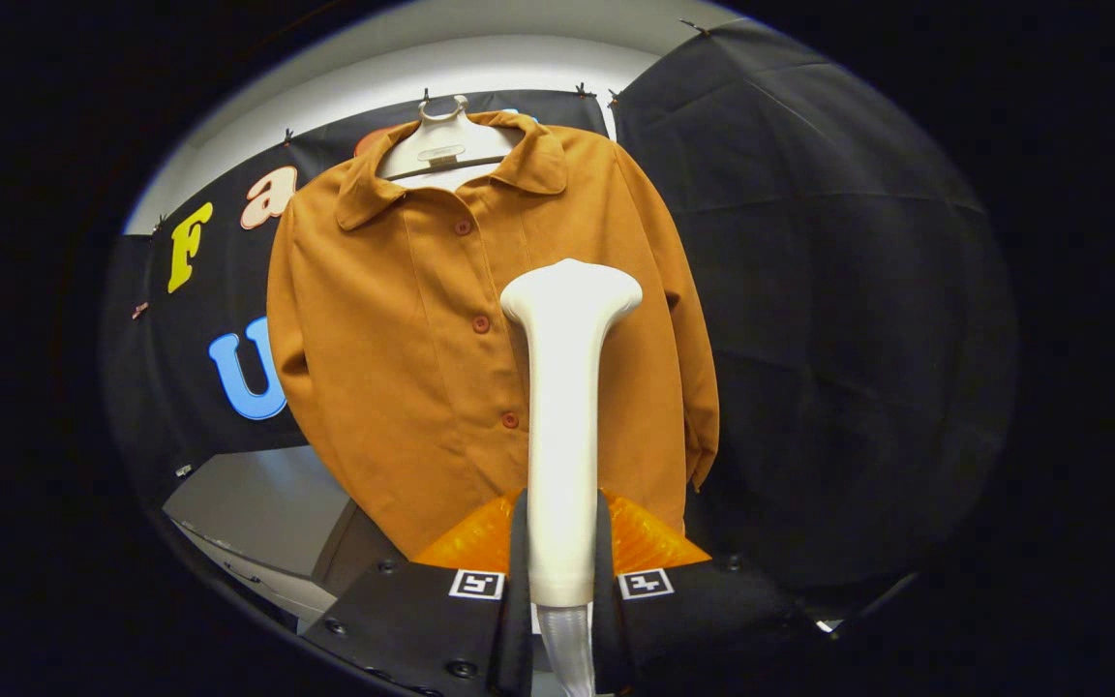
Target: Iron the clothes twice with a garment steamer, once on the left side and once on the right side.
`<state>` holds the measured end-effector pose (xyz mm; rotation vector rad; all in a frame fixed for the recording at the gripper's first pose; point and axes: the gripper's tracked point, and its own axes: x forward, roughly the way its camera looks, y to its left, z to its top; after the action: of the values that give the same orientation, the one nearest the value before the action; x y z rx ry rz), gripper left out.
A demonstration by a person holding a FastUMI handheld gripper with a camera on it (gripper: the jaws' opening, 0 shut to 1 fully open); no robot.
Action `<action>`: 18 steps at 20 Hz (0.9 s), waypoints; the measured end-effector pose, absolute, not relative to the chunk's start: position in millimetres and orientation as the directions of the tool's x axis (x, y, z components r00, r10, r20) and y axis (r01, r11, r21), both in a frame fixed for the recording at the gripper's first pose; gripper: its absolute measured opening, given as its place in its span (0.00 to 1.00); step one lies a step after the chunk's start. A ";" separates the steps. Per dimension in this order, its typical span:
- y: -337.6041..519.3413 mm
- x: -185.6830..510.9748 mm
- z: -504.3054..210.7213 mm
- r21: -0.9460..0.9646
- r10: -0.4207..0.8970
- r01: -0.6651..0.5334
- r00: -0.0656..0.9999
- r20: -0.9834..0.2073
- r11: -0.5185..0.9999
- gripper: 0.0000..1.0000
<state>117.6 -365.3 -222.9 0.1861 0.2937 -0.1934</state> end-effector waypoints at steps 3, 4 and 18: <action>-362.0 104.0 -260.0 0.150 -0.167 0.237 0.913 -0.371 0.960 0.28; -359.5 99.5 -274.2 0.148 -0.168 0.243 0.903 -0.395 0.959 0.28; -338.2 2.4 -392.4 0.097 -0.229 0.373 0.732 -0.642 0.923 0.28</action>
<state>2.4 -338.2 -392.4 0.2259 0.6728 -0.3342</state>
